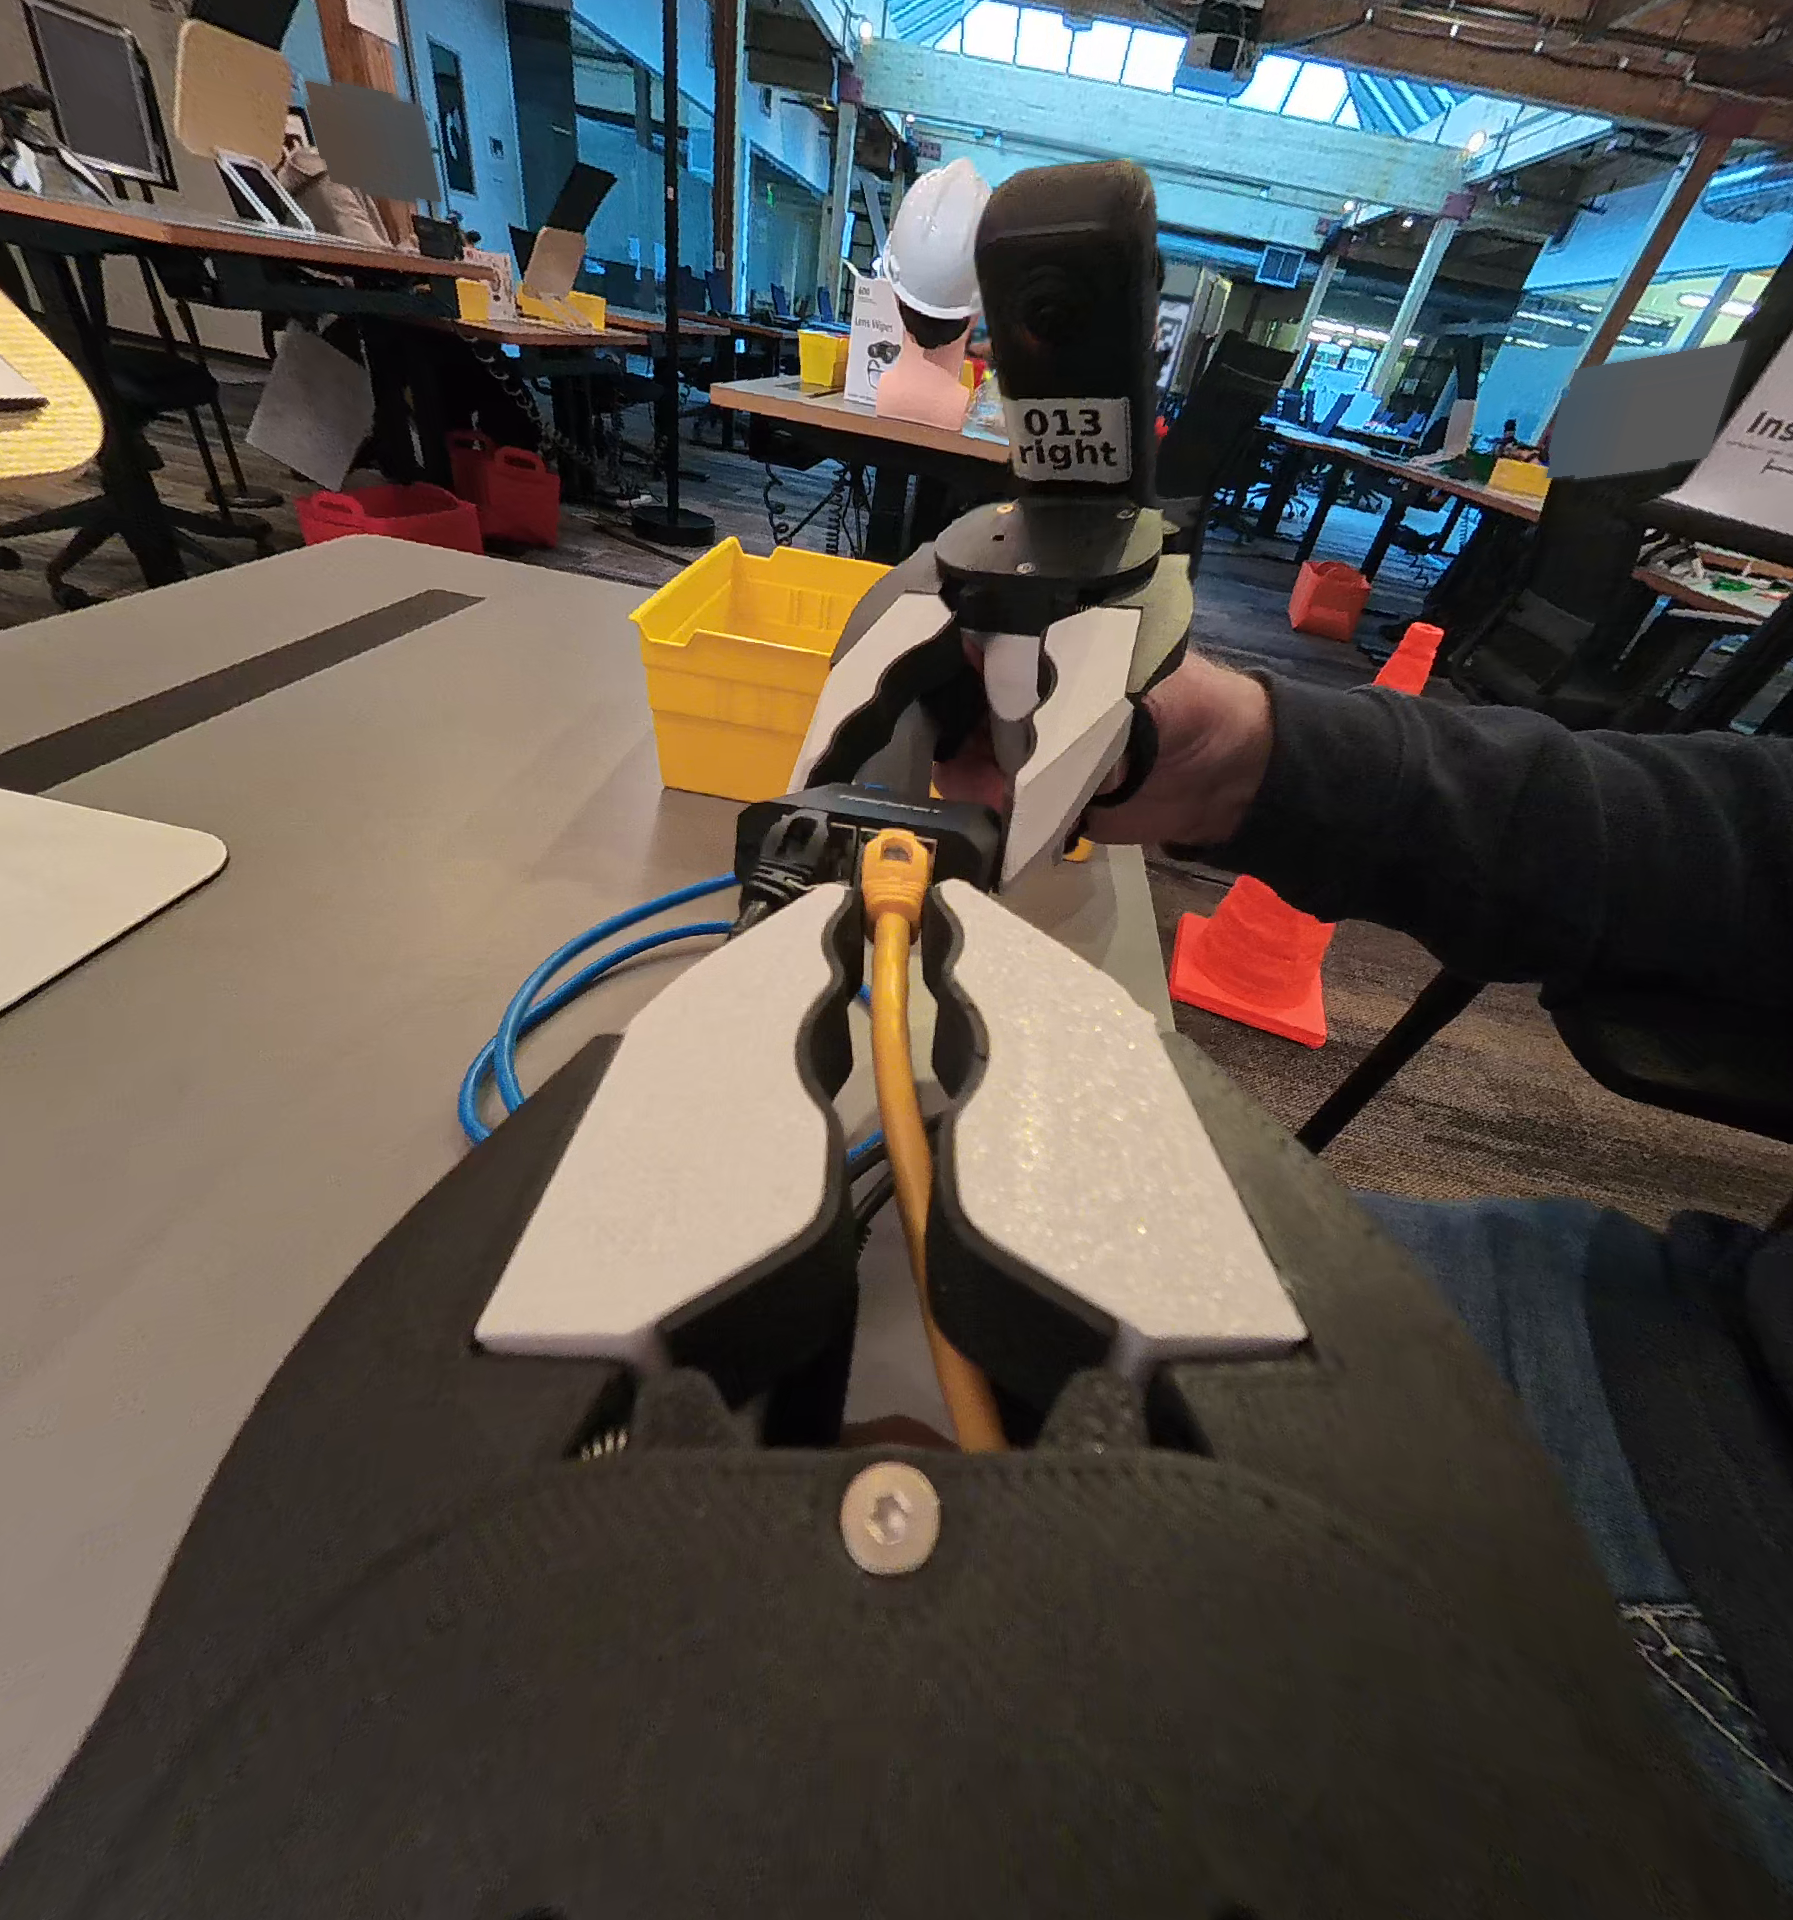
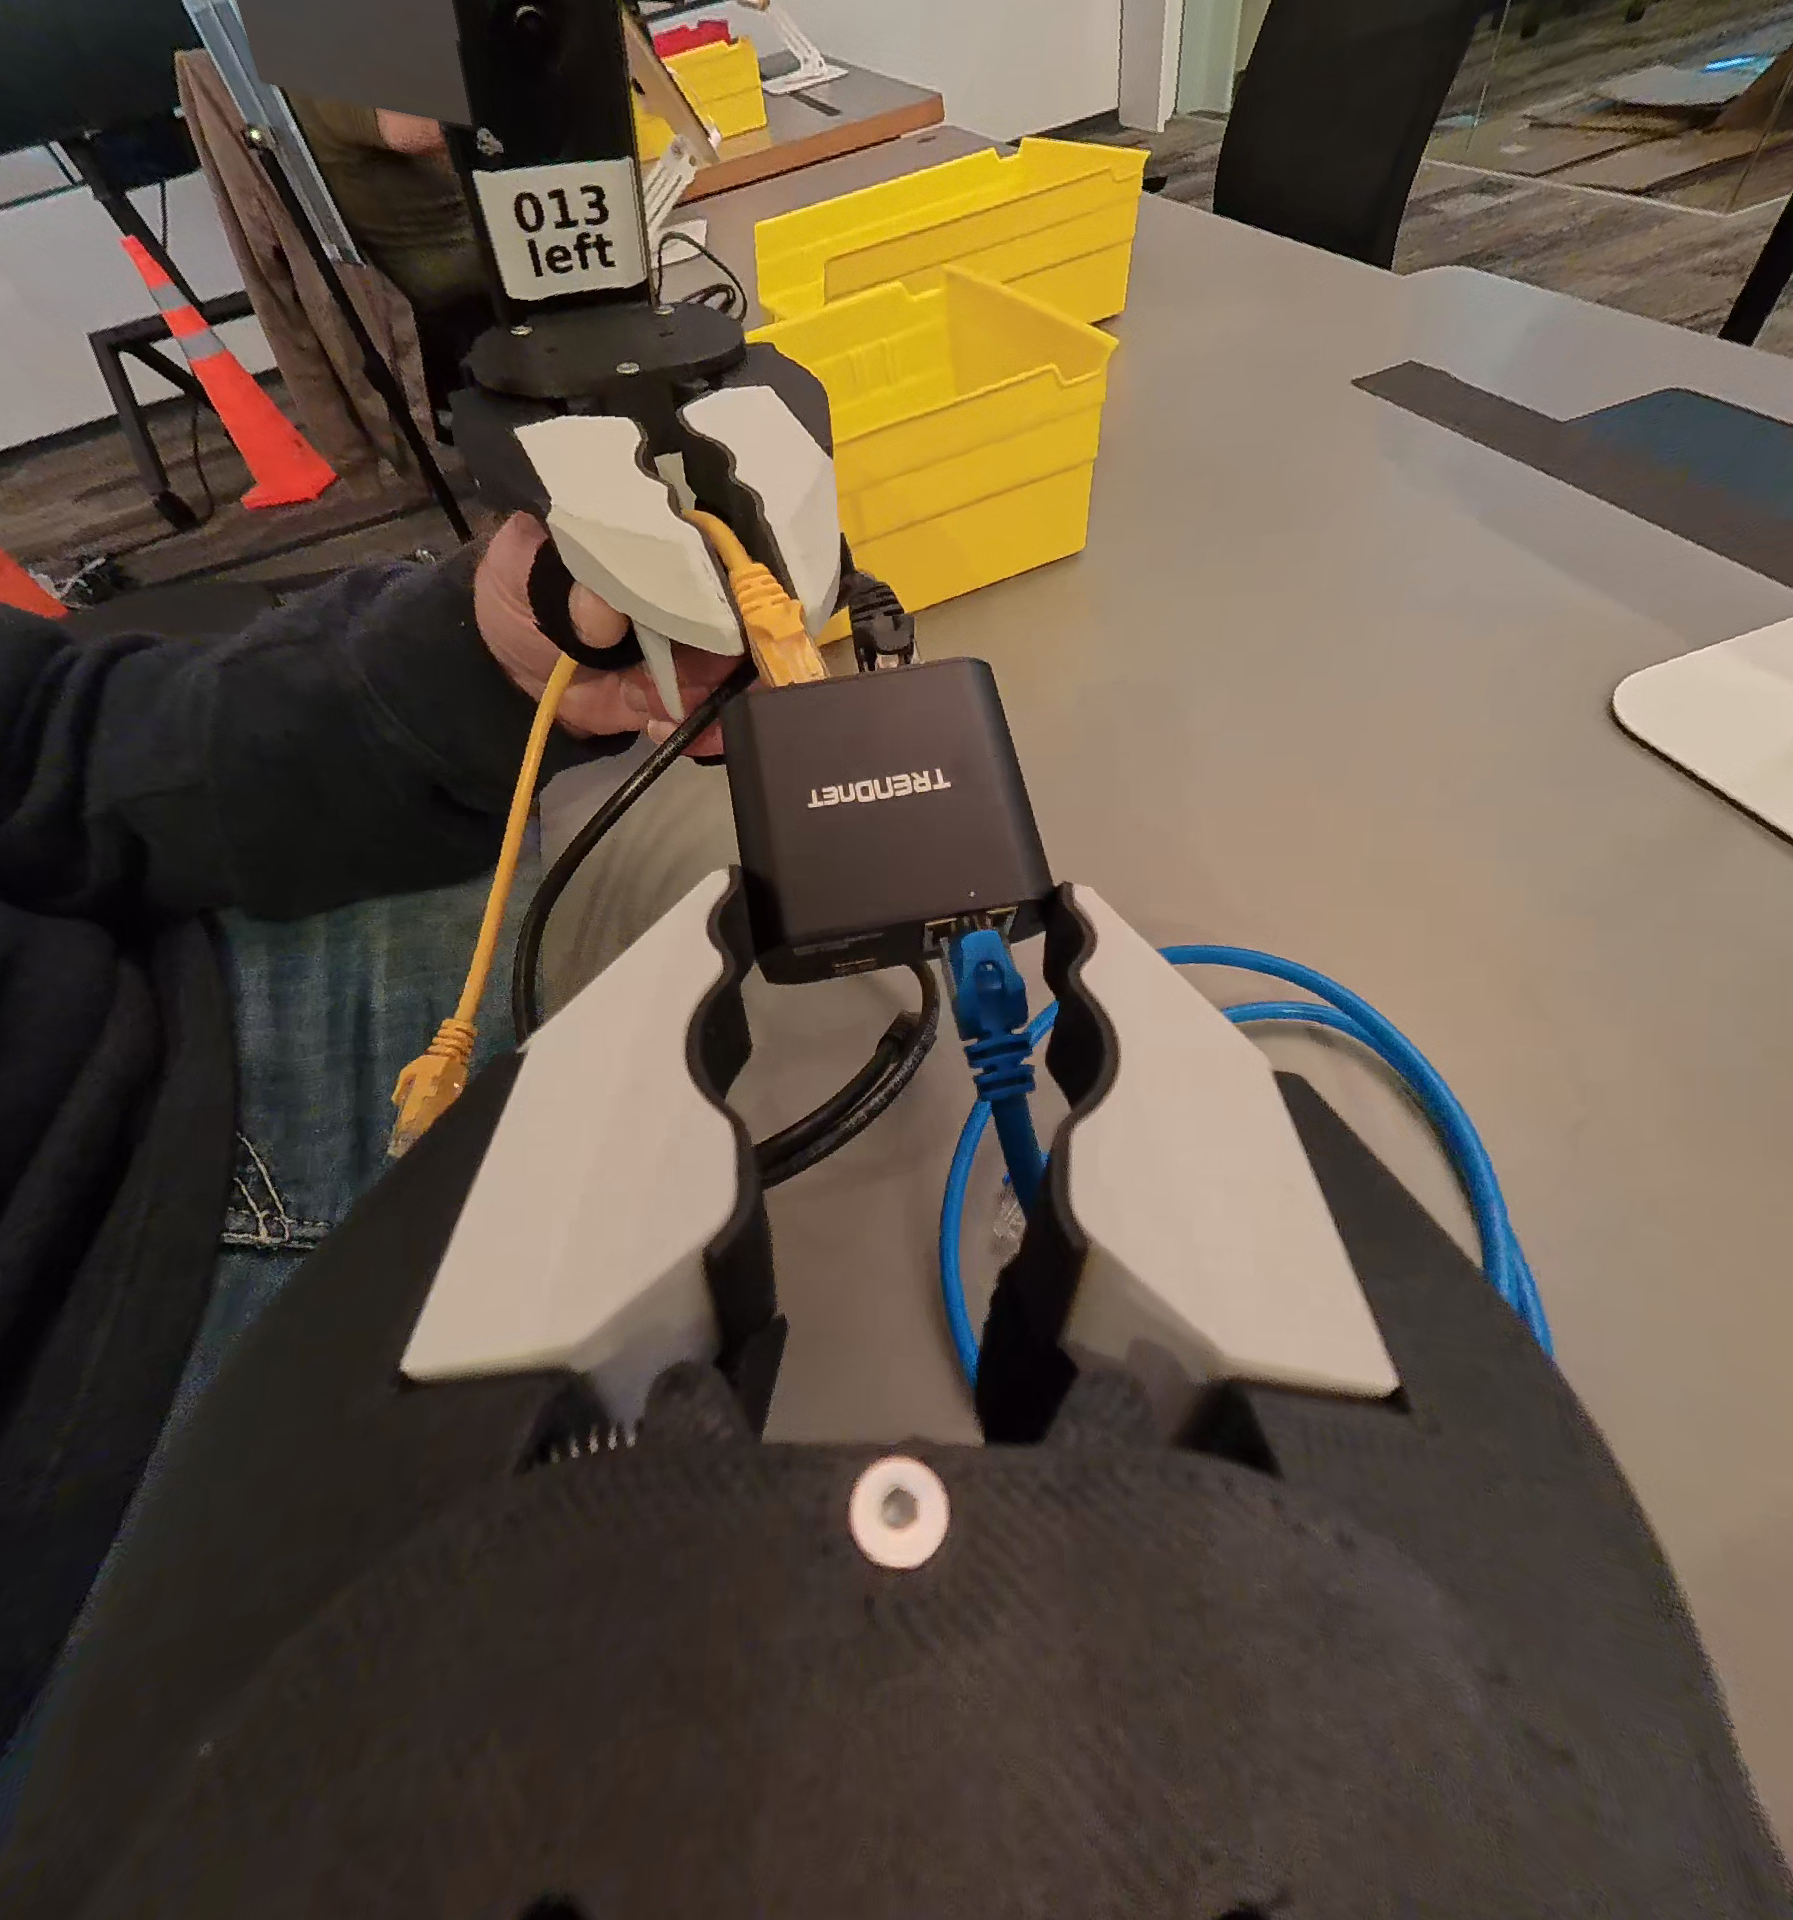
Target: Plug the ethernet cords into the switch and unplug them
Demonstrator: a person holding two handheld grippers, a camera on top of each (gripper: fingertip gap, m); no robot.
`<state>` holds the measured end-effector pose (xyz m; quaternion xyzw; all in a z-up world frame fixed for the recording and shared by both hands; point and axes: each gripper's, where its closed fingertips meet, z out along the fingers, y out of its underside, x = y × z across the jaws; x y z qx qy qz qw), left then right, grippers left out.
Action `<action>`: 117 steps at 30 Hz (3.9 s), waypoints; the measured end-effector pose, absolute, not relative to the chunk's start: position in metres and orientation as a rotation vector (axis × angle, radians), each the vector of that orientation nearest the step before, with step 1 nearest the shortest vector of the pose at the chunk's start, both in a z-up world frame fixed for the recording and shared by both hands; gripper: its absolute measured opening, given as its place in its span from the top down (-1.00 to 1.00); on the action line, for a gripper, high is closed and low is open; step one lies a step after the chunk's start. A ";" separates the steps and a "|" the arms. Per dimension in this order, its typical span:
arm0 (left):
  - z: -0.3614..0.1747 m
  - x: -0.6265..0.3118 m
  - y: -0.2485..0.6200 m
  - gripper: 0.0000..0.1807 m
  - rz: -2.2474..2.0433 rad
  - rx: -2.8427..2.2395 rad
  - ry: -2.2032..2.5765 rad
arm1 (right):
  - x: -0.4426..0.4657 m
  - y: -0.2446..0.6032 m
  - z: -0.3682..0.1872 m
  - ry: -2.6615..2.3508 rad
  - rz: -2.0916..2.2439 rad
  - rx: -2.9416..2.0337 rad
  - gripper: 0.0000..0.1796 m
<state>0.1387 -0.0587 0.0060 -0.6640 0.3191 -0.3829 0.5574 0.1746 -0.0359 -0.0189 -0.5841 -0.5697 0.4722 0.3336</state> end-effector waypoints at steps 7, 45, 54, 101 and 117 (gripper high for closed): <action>0.005 0.140 -0.058 0.88 -0.899 -1.564 0.759 | 0.174 -0.037 -0.019 -1.539 1.138 -1.522 0.37; 0.005 0.099 -0.055 0.86 -0.682 -1.569 0.718 | 0.161 -0.032 -0.023 -1.620 0.745 -1.528 0.37; -0.002 0.077 -0.051 0.80 -0.579 -1.630 0.684 | 0.173 -0.020 -0.031 -1.585 0.691 -1.565 0.37; -0.014 0.113 -0.054 0.80 -0.642 -1.715 0.782 | 0.155 -0.027 -0.062 -1.875 0.246 -1.479 0.33; 0.028 0.050 -0.038 0.35 -0.732 -1.497 0.385 | 0.197 0.046 0.048 -1.420 0.366 -1.600 0.34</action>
